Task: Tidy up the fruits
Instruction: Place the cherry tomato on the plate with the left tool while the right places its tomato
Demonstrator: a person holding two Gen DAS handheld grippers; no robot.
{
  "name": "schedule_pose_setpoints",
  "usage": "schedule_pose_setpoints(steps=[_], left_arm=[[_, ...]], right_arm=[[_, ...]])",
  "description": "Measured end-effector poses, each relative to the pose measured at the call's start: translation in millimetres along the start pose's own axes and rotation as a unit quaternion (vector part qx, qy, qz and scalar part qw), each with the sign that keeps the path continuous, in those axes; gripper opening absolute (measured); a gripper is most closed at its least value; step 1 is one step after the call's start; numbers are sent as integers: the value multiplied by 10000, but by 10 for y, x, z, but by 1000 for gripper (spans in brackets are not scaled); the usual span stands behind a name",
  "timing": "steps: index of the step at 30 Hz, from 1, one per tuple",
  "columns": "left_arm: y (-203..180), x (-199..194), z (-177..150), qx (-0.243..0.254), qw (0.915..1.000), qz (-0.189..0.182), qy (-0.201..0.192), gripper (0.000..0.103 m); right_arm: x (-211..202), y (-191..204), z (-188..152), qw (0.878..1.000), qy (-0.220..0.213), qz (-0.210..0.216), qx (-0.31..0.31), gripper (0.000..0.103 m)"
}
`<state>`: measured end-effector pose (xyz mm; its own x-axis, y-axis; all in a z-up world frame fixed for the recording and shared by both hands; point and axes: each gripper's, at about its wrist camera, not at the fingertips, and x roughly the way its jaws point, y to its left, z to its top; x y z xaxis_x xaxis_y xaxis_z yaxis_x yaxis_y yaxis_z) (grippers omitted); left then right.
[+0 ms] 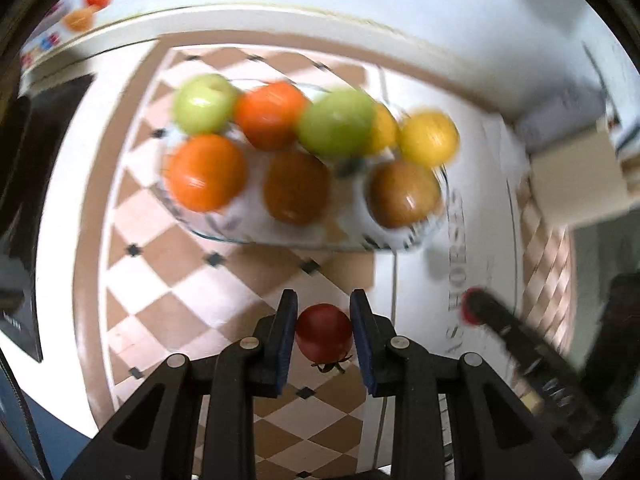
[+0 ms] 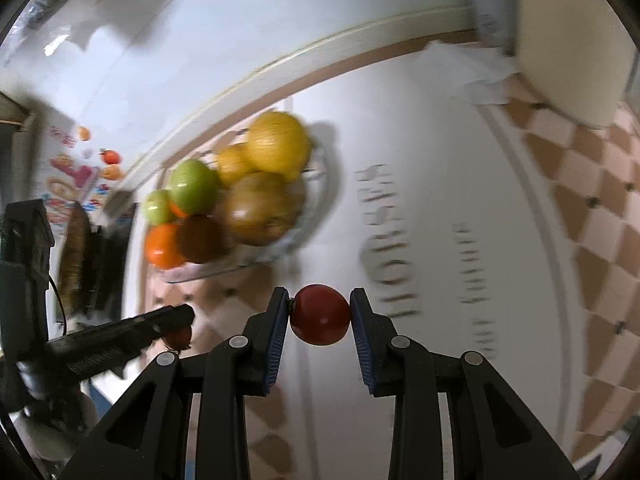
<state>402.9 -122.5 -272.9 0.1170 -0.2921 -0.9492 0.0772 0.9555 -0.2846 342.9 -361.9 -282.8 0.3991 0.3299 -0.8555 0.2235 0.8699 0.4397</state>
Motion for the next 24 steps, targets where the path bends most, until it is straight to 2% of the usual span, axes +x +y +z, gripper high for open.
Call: schedule_pose_setpoints(steps=[5,8,15,17,18,19,20,23,24], left_arm=[[401,-1,281,-891,9955,-330,-5,25],[554,27,397,-1140,9926,-409,8,25],[633,229,572,-1209,9920,-327,158,28],[653,259,596,-1233,9916,-289,246,29],[666,256,599,-1245,9915,-299,233,30],[672,241,599,-1233,9918,-259,210,30],[672,203,593,-1184,9927,-187,148,30],[648,88,566,-953,9954,108,-14,46],[645,53,553,-897,9958,182,-73,54]], right_arm=[[397,312,108,9969,222,736,146,34],[588,463,156,9958,303,856,111,34],[915,711,224,9971,491,551,-184,35],[963,747,234,9974,549,423,-213,43],[962,756,231,9976,539,386,-223,56],[933,754,236,9977,498,391,-224,61],[908,754,238,9980,474,356,-232,61],[768,749,233,9984,397,220,-327,63],[715,746,229,9985,370,117,-386,67]])
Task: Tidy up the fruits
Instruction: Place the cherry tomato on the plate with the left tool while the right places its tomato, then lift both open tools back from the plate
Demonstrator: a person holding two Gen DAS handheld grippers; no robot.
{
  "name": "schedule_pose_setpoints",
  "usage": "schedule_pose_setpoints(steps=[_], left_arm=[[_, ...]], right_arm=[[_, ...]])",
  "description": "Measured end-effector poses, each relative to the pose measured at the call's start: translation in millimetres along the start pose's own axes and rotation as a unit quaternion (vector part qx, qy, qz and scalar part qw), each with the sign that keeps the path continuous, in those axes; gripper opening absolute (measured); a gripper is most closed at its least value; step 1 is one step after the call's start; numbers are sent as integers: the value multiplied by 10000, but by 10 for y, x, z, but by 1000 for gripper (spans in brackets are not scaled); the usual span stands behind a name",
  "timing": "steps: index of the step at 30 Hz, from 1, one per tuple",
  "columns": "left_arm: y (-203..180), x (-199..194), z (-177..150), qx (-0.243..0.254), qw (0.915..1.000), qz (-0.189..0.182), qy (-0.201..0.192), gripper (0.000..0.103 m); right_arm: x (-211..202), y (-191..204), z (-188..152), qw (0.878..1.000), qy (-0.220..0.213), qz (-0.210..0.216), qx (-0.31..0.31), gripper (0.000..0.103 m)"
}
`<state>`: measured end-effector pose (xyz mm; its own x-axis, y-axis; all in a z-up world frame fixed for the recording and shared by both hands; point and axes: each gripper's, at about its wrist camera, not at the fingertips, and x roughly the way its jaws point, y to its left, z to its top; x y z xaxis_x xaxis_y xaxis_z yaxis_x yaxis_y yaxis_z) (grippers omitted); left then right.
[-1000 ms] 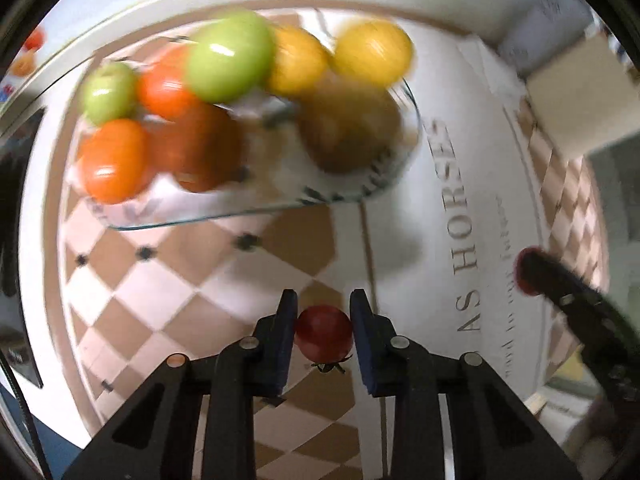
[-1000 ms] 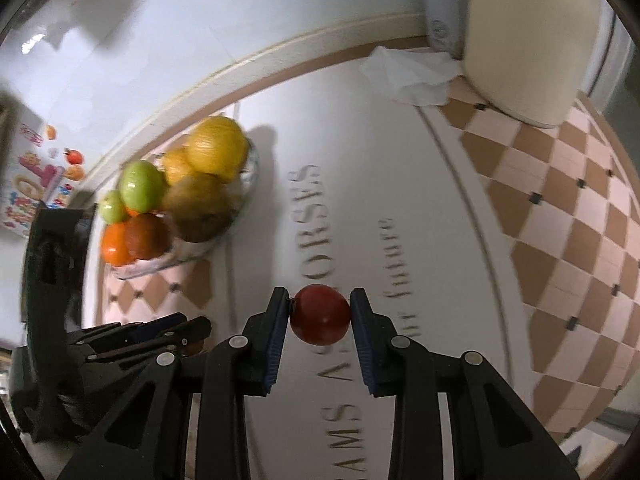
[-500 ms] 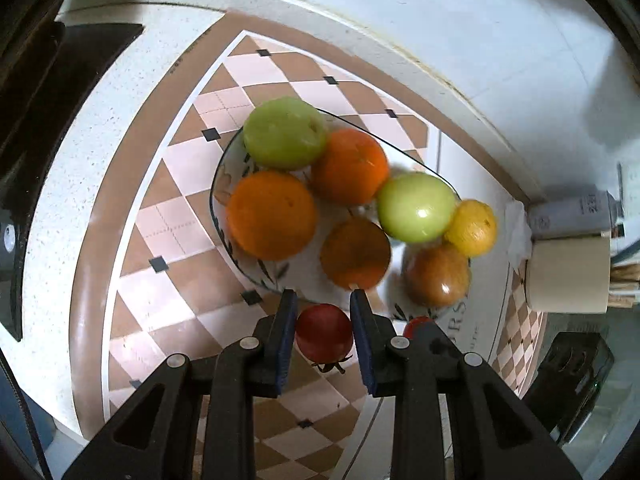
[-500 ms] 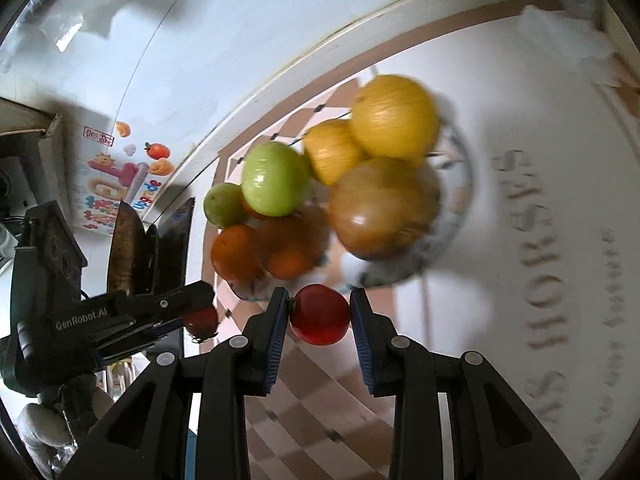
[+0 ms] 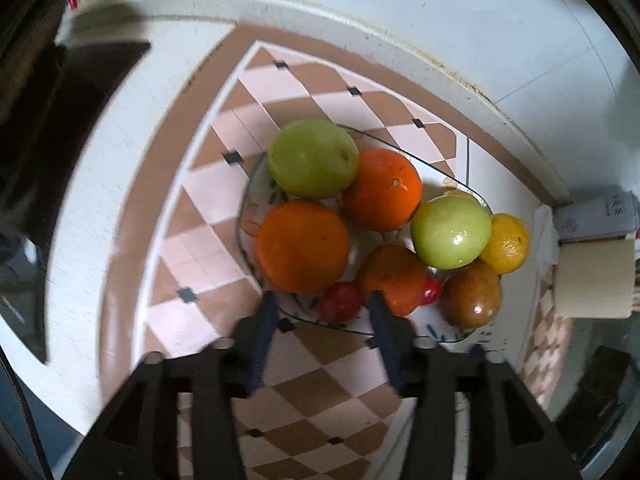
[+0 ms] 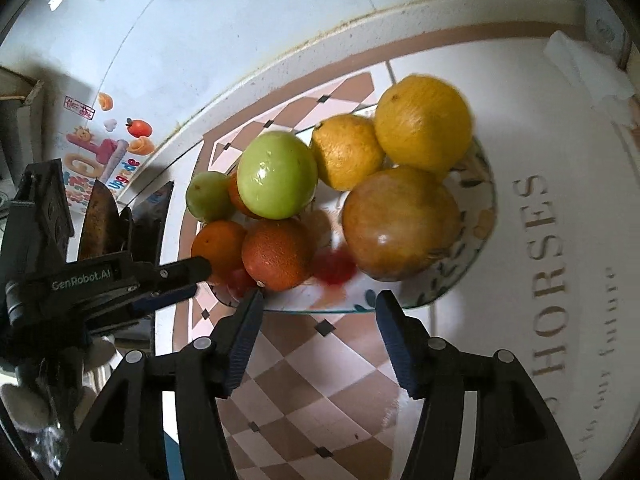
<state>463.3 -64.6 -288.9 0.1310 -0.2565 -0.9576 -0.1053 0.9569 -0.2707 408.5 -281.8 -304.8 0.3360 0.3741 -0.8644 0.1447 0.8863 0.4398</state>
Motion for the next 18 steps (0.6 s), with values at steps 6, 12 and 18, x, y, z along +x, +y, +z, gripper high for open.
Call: schedule_pose_setpoints(steps=[6,12,18], left_arm=[[0,-230,-179,476,9950,749,-450,92],[-8,-433,-403,836,9865,1170,-789,98],[14,-804,-656,944,9839,1029,-1116,98]], right_arm=[[-271,9,-44,9942,-31,-981,-442,93],[-567,87,-83,9849,-314,-1569,-665,94],[-942,295,-255,9803,-642,-1715,-743,97]])
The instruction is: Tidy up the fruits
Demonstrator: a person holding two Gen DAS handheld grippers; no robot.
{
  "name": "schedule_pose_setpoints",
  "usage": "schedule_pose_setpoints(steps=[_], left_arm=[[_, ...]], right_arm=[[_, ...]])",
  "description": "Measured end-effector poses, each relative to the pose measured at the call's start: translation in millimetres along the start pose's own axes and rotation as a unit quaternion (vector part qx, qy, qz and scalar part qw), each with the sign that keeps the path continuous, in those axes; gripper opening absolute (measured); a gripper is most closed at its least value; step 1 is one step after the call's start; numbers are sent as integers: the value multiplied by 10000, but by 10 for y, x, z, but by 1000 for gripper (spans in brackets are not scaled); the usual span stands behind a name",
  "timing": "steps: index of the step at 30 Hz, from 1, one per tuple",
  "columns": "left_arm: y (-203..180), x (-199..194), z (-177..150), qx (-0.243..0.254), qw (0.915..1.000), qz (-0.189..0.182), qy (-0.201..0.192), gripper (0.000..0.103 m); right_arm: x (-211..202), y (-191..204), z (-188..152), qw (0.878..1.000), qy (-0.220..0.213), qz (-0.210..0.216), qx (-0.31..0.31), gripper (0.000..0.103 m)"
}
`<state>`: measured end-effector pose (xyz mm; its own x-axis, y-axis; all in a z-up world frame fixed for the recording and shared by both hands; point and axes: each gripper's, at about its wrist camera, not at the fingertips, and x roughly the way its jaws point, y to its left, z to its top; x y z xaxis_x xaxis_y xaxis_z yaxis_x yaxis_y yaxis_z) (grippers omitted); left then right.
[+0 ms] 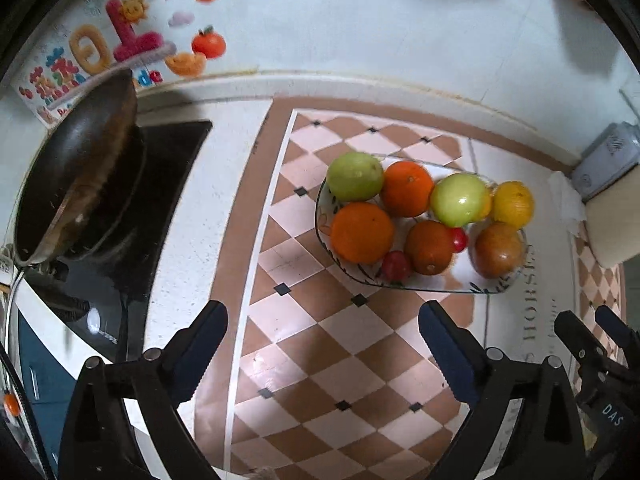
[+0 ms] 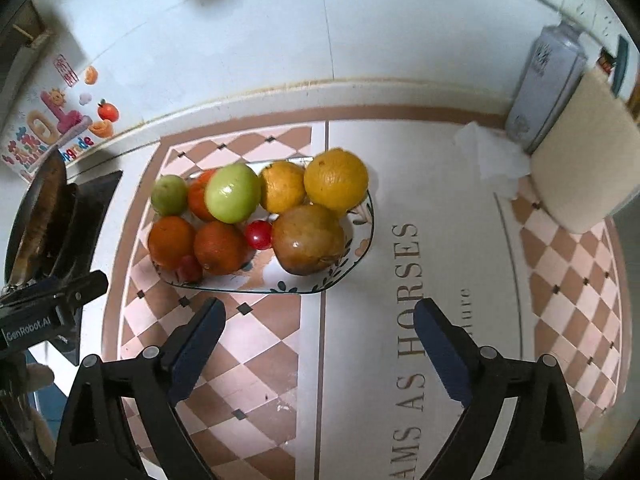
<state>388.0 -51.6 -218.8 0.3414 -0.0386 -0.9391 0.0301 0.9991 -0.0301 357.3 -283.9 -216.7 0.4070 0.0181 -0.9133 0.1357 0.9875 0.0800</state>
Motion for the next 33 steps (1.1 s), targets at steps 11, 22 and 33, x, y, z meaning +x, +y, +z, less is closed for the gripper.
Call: schedule_pose_setpoints(steps=[11,22,33], left_arm=[[188,-1183,-558,179,9940,-181,-1063,98],[335,-2104,-1302,531,9842,-370,-1649,98],[404,-2651,-1827,466,9813,-423,-1819,98]], right_arm=[[-1260,267,-544,9964,-851,-18,49,97],[-2542,583,-1420,9870,-1603,-132,59,101],[-3428,608,-1970,9788,-2047,-26,-8,101]])
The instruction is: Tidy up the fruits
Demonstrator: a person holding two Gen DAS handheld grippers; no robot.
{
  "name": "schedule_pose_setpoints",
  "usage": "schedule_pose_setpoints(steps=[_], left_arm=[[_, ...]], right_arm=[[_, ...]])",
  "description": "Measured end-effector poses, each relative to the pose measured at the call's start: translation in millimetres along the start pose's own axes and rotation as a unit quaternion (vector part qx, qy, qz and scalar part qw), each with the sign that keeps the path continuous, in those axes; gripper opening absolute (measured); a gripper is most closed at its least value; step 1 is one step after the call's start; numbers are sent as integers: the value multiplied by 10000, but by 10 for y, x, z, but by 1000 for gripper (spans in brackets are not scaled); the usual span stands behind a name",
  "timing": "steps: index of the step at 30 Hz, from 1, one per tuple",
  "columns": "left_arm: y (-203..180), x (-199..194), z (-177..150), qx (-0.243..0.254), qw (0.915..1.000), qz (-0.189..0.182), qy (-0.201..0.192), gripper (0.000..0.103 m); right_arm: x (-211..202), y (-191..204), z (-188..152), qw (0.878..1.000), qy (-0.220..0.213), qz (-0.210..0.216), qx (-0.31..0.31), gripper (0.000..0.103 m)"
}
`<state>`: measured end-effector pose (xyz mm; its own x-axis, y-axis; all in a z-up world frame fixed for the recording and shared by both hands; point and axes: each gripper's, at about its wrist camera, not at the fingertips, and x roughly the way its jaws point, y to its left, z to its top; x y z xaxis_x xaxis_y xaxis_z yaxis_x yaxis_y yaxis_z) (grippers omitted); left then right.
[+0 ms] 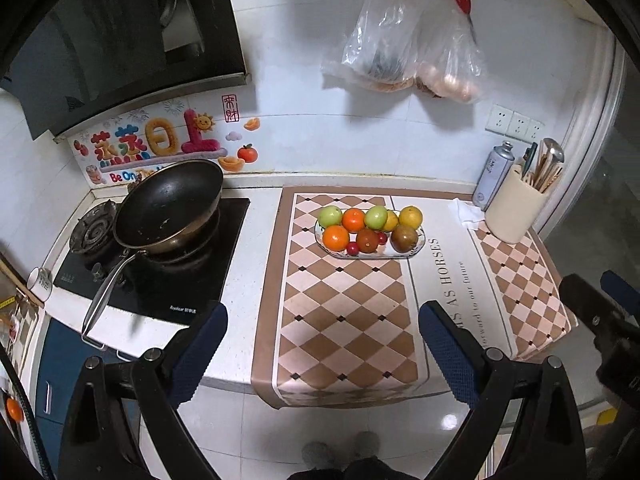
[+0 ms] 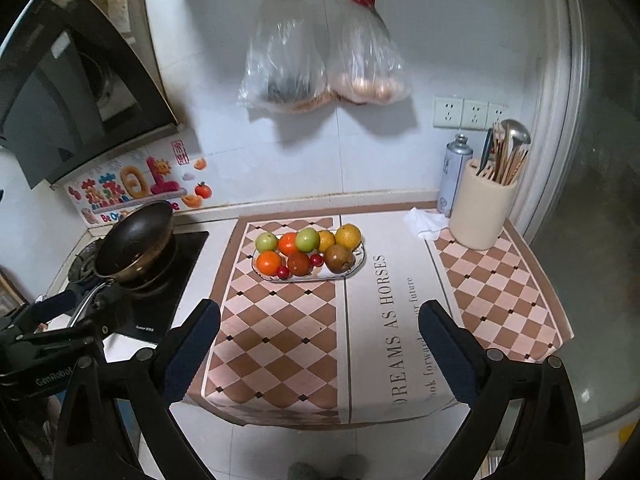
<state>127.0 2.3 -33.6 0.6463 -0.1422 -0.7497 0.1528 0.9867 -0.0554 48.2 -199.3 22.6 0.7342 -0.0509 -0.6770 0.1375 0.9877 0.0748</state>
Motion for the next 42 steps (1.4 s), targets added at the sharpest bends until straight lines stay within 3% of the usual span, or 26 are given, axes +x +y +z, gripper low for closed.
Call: schedule_pose_setpoints(steps=[8,17,30,42], left_arm=[[-128,-300,-102,-64,9999,2,-129,98],[-171,-204,-74,-153,9998,101,-27,98],[-225,345,291,-105,9993,360,91,98],[-287,991,559,-78,9973,552,472,98]], right_arm=[[-320,-99,-6,9999,-22,129,-52,102],[-215,-206,41,9996,96,250,-72,102],[573,-307,394,9989,376,275,-47,102],[1433,-366,618,9964,820,191,-110,102]])
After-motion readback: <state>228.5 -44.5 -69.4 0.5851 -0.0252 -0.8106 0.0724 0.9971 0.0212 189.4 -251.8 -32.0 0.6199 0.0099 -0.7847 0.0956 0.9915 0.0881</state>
